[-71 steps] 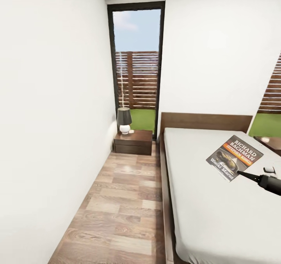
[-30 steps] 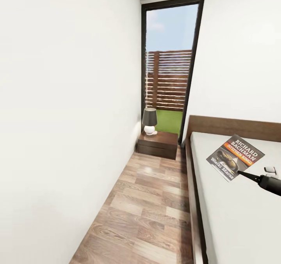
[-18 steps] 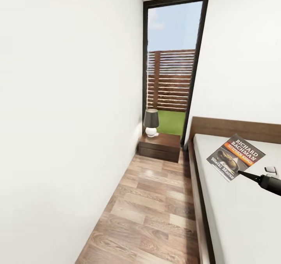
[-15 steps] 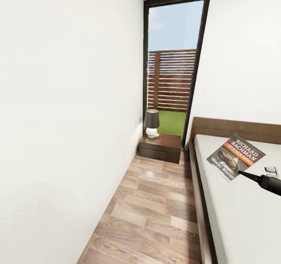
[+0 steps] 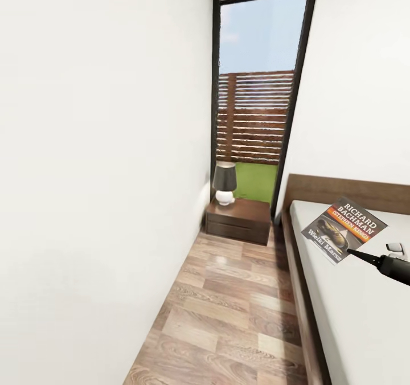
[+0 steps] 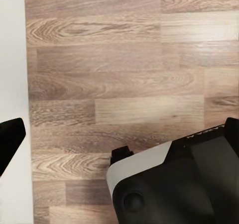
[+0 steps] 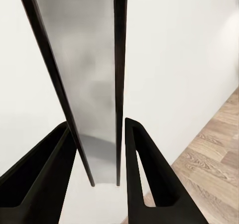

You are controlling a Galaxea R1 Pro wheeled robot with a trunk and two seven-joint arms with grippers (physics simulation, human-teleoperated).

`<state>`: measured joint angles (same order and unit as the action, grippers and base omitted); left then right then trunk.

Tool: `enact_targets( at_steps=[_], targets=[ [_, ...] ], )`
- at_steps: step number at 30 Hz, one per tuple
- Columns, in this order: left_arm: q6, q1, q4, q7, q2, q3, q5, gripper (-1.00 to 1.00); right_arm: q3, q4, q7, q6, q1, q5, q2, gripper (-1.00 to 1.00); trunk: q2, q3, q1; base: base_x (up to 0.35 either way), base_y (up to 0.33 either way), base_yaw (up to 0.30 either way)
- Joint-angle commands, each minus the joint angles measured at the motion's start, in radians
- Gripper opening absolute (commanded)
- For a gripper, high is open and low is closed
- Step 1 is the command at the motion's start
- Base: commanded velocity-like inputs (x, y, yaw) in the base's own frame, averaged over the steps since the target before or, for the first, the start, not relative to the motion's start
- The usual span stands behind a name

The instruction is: In the bedroom, move the book from the bed onto either nightstand, and place the two sandals side by side next to the bed.

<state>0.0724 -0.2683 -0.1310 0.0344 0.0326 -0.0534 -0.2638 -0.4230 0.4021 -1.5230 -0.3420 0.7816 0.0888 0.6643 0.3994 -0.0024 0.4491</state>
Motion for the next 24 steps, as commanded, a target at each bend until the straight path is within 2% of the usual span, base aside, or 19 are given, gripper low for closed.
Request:
enact_targets(
  at_steps=[1, 11, 16, 24],
  targets=[
    [0.003, 0.0, 0.001, 0.0, 0.0, -0.005, -0.003, 1.0, -0.003, 0.0, -0.003, -0.01, 0.001, 0.0, 0.0, -1.0, 0.001, -0.001, 0.001, 0.349, 0.024, -0.005],
    [0.004, 0.0, 0.001, 0.0, 0.0, -0.005, -0.003, 1.0, -0.004, 0.001, -0.011, -0.014, 0.001, 0.001, 0.004, -1.0, 0.001, -0.002, 0.001, 0.35, 0.009, -0.078],
    [0.004, 0.0, 0.001, 0.0, 0.0, -0.005, -0.003, 1.0, -0.005, 0.001, -0.048, -0.013, 0.001, 0.001, 0.005, -1.0, 0.001, -0.002, 0.001, 0.35, 0.001, -0.045],
    [0.003, 0.0, 0.001, 0.0, 0.0, -0.005, -0.003, 1.0, -0.005, 0.0, -0.048, -0.013, 0.001, 0.0, 0.006, -1.0, 0.001, -0.002, 0.001, 0.315, 0.0, -0.081]
  ],
)
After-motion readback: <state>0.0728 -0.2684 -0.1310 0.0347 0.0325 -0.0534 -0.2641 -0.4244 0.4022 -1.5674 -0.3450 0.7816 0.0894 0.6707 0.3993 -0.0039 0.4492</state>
